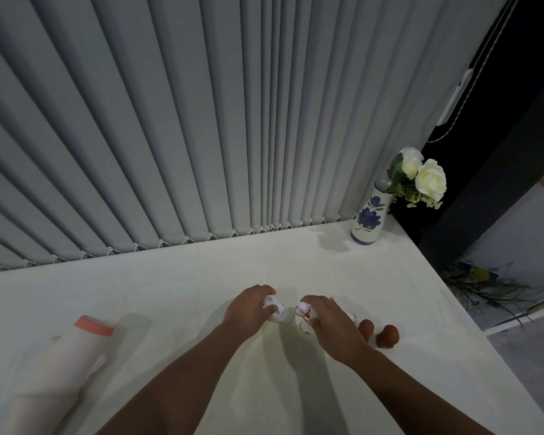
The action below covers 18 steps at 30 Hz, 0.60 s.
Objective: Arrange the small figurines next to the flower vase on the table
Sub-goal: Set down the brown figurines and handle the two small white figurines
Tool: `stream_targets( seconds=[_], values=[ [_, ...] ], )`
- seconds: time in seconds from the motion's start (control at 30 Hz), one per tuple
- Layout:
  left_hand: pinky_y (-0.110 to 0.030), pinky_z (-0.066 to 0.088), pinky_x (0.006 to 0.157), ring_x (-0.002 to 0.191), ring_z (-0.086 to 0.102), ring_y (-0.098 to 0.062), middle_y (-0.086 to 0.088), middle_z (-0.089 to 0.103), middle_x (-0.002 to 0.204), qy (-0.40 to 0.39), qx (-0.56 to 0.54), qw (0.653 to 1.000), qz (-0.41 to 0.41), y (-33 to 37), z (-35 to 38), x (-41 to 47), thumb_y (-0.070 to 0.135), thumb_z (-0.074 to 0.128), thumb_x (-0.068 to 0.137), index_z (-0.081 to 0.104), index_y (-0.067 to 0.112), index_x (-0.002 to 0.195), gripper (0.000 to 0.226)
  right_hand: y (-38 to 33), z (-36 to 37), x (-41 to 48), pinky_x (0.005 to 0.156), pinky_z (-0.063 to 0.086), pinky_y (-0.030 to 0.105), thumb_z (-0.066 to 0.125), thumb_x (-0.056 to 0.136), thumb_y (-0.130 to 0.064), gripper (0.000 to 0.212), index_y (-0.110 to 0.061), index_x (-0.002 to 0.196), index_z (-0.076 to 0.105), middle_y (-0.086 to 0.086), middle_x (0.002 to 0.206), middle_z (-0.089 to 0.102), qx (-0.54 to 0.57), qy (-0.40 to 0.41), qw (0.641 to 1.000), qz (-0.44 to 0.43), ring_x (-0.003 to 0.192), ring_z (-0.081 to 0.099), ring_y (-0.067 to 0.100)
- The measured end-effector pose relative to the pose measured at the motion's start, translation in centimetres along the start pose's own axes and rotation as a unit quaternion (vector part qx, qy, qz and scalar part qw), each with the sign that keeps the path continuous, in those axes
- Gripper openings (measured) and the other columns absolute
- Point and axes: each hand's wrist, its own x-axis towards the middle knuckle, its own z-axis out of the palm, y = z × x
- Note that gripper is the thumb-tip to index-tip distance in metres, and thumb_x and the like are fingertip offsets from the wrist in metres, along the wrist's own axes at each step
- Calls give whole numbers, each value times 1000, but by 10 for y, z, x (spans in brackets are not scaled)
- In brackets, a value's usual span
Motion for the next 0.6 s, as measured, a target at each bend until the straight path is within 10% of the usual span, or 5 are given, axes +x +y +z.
stream_targets(
  seconds=[0.6],
  values=[
    [-33,43,97,118,52,-18,3,58,127,19,27,999,13,-9,-5,-12,30,59,88,51,24,127,40,-2,1,-1,97,30,29,45,87,2,30,-11,111,55,2,113,59,-46,1,998,-31,105,52,23]
  ],
)
